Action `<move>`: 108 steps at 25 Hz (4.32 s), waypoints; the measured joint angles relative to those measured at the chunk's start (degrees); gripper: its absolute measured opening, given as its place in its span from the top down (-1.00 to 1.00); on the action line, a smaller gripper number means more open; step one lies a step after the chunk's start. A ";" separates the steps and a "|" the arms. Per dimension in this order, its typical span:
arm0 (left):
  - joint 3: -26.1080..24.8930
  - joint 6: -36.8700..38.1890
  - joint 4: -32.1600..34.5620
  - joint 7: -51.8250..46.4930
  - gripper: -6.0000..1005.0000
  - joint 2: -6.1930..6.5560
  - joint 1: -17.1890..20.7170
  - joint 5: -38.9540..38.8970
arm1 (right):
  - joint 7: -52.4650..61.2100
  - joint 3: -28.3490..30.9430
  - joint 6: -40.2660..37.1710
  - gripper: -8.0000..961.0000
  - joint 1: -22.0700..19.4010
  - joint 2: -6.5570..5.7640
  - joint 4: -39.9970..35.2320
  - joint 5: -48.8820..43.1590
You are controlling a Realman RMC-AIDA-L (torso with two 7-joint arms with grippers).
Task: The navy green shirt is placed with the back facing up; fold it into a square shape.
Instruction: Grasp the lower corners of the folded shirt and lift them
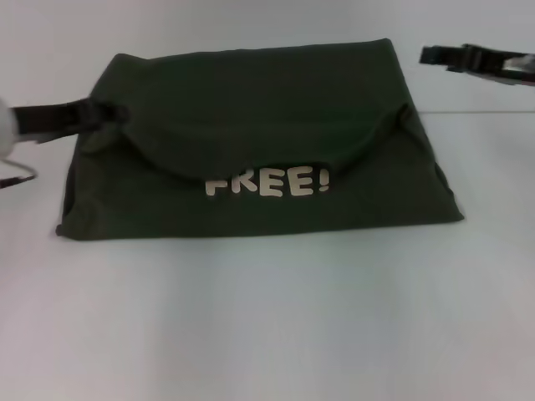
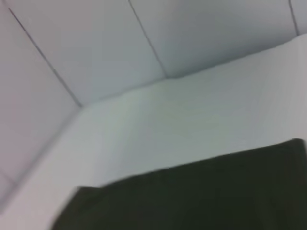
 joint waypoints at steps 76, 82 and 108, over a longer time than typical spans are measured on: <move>-8.98 1.93 -20.59 14.95 0.96 6.15 1.87 -9.25 | 11.82 1.79 -1.49 -0.46 5.84 0.36 13.95 -28.26; -8.99 1.76 -20.59 15.03 0.96 6.12 1.74 -9.38 | 12.03 1.64 -1.75 0.06 5.58 0.25 13.80 -27.94; -8.90 29.79 -16.23 13.39 0.96 11.64 5.08 -5.98 | 11.57 7.44 -30.70 0.93 -3.80 -2.07 0.92 -27.51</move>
